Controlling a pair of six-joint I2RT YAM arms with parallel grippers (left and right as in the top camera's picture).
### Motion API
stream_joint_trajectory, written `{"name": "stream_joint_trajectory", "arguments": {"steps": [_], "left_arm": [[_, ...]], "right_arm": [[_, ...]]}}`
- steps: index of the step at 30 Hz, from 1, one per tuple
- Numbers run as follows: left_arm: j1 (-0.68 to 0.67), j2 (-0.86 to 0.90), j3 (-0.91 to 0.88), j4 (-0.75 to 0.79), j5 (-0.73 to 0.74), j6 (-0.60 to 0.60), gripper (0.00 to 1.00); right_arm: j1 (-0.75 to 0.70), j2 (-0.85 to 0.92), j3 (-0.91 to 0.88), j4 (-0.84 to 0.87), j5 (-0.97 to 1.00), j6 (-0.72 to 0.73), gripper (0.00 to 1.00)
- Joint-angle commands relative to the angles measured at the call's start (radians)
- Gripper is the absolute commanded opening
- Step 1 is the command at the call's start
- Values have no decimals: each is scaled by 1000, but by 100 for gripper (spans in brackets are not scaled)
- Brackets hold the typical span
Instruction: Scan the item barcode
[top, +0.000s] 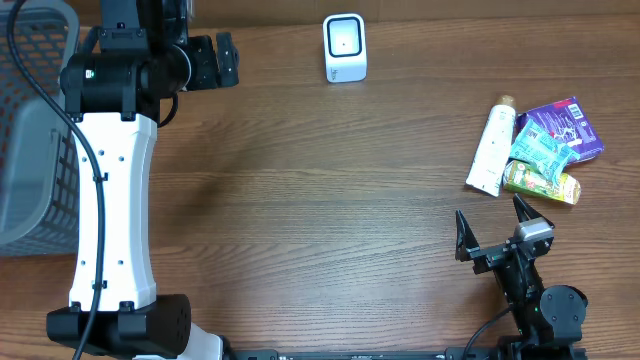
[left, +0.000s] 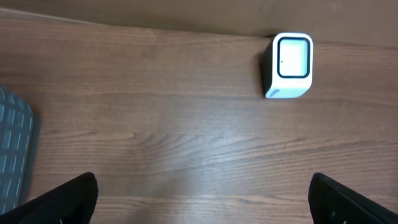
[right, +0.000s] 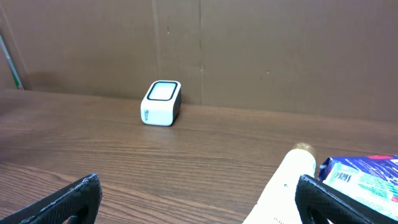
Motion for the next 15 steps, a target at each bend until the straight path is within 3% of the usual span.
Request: {"name": "stream_joint_trajectory", "arguments": {"steps": [1,7,15], "left_arm": [[-2,-32,13,-39,5,59,100],[-44,-173,-87,-27,23,89,100],[-59,-523,-555,293,27,135,100]], "right_arm": [[-2,-10,-10,6,7,-1,100],[-2,-10,-10,6,7,-1,100],[-2,-10,-10,6,7,-1,100]]}}
